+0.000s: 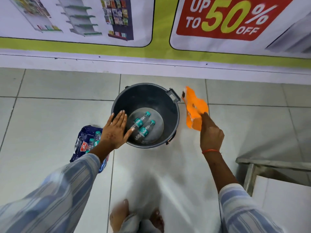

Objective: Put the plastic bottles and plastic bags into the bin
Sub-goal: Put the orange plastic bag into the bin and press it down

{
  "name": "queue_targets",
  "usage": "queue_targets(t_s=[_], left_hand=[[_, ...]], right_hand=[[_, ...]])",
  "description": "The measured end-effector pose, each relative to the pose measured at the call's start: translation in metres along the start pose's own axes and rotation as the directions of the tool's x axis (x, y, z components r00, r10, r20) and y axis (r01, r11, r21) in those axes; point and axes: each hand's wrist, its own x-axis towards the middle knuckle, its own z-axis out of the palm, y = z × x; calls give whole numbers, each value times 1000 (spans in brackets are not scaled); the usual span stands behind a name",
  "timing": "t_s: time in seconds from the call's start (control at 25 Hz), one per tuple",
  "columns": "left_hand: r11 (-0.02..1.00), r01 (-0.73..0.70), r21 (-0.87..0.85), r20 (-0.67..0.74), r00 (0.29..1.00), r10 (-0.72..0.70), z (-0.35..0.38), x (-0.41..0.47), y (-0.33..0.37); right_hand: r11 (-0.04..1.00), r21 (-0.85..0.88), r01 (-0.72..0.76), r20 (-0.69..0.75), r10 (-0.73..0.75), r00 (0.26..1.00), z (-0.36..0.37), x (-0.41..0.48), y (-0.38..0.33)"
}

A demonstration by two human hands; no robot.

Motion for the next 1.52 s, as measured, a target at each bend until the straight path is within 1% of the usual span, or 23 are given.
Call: queue_targets(t_s=[0.04, 0.12, 0.16, 0.2, 0.28, 0.36, 0.4, 0.44, 0.48, 0.52, 0.56, 0.64, 0.68, 0.72, 0.76, 0.84, 0.88, 1.0, 1.08, 1.2, 1.32, 1.44, 1.52], left_hand=[[1000, 27, 5, -7, 1000, -27, -2, -1, -2], [997, 79, 11, -15, 997, -79, -3, -5, -6], [996, 90, 12, -13, 996, -89, -3, -6, -8], [996, 92, 9, -12, 996, -92, -2, -8, -9], [995, 96, -19, -31, 995, -96, 0, -13, -11], [990, 115, -76, -63, 991, -120, 2, -19, -12], [986, 126, -108, -72, 988, -134, 3, -23, -11], [982, 131, -135, -81, 986, -143, 5, -27, -11], [979, 131, -154, -91, 985, -146, 8, -31, -10], [977, 125, -170, -100, 985, -143, 10, -34, -10], [975, 117, -186, -103, 985, -138, 11, -36, -10], [972, 111, -207, -100, 986, -134, 12, -37, -11], [971, 115, -208, -100, 985, -138, 12, -37, -11], [971, 118, -208, -94, 986, -139, 11, -36, -11], [970, 121, -209, -88, 986, -142, 11, -36, -10], [970, 121, -210, -86, 986, -141, 12, -37, -9], [971, 118, -210, -87, 987, -139, 12, -38, -8], [960, 132, -247, -96, 983, -159, 5, -48, -5], [944, 164, -288, -103, 974, -201, 1, -57, -4], [919, 254, -302, -46, 959, -281, 8, -78, -11], [891, 351, -287, 49, 935, -352, 42, -95, -27], [860, 444, -252, 222, 891, -395, 98, -99, -46], [843, 484, -235, 320, 858, -403, 134, -89, -54]], right_hand=[[998, 47, 33, -80, -30, 996, -11, 5, -11], [979, 121, 164, -232, -133, 964, -24, 7, -35], [963, 138, 230, -266, -188, 946, -24, 4, -46], [947, 147, 284, -269, -238, 933, -21, 0, -56], [913, 134, 384, -215, -352, 911, -5, -16, -74], [871, 109, 478, -98, -469, 878, 20, -32, -88], [855, 105, 507, 2, -510, 860, 33, -38, -94], [858, 108, 502, 158, -513, 843, 44, -42, -98], [881, 98, 463, 324, -468, 822, 54, -44, -102], [903, 38, 428, 490, -390, 780, 65, -42, -104], [913, -23, 407, 614, -308, 727, 75, -39, -105], [922, -48, 384, 756, -217, 617, 90, -33, -112], [930, -21, 366, 793, -207, 572, 96, -29, -117], [947, 7, 321, 816, -191, 546, 100, -26, -120], [954, 16, 300, 819, -185, 543, 105, -25, -122], [960, 38, 279, 799, -197, 569, 107, -27, -126], [955, 40, 295, 759, -221, 613, 104, -30, -126], [973, 5, 229, 532, -196, 824, 85, -35, -119], [982, -73, 176, 451, -124, 884, 76, -36, -109], [986, -96, 139, 423, -86, 902, 69, -40, -97], [985, -52, 163, 377, -132, 917, 78, -46, -89], [970, -52, 236, 338, -206, 918, 98, -54, -80], [947, -43, 317, 281, -294, 914, 111, -58, -74]])
